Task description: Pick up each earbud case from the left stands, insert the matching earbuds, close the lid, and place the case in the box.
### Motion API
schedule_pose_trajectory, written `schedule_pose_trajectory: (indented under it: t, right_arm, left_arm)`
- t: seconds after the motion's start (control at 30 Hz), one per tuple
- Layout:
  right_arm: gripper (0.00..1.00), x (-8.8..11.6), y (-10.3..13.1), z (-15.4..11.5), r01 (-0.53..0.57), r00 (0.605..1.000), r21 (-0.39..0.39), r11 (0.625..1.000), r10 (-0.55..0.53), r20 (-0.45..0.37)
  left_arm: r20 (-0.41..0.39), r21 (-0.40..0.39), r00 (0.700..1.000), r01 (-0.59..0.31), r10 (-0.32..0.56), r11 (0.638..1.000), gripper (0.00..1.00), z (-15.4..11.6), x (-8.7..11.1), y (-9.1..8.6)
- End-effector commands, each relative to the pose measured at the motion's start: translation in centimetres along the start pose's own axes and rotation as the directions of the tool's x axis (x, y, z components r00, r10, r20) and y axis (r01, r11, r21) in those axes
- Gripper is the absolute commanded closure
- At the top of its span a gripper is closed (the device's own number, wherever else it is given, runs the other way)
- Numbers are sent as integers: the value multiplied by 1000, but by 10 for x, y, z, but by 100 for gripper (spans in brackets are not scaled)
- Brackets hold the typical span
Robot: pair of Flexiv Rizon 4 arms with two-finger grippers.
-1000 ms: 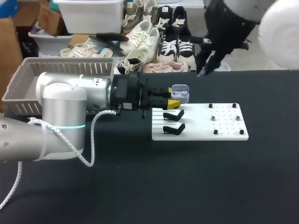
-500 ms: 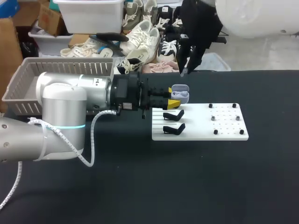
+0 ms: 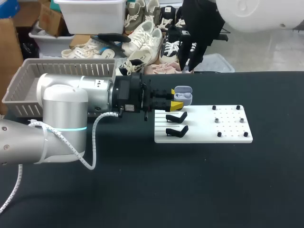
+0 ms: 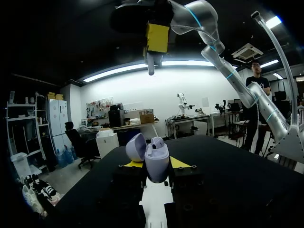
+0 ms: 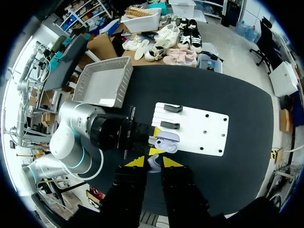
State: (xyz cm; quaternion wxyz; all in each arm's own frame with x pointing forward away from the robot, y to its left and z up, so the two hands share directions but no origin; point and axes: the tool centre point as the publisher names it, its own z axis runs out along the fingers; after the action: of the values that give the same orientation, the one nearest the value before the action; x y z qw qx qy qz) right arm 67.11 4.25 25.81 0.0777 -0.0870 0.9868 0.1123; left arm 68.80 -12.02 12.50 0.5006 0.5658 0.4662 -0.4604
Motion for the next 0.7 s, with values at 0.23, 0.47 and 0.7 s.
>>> schedule_pose_trajectory:
  t: [0.23,0.47,0.7]
  right_arm:
    - [100,-4,15,14,219,965,83,972,-229,130]
    - [100,-4,7,22,294,952,53,954,-297,75]
    - [100,0,4,32,320,947,38,947,-320,-18]
  left_arm:
    - [1,-2,1000,-1,1,1000,100,0,0,0]
    - [1,-2,1000,-1,1,1000,100,0,0,0]
    - [1,-2,1000,-1,1,1000,100,0,0,0]
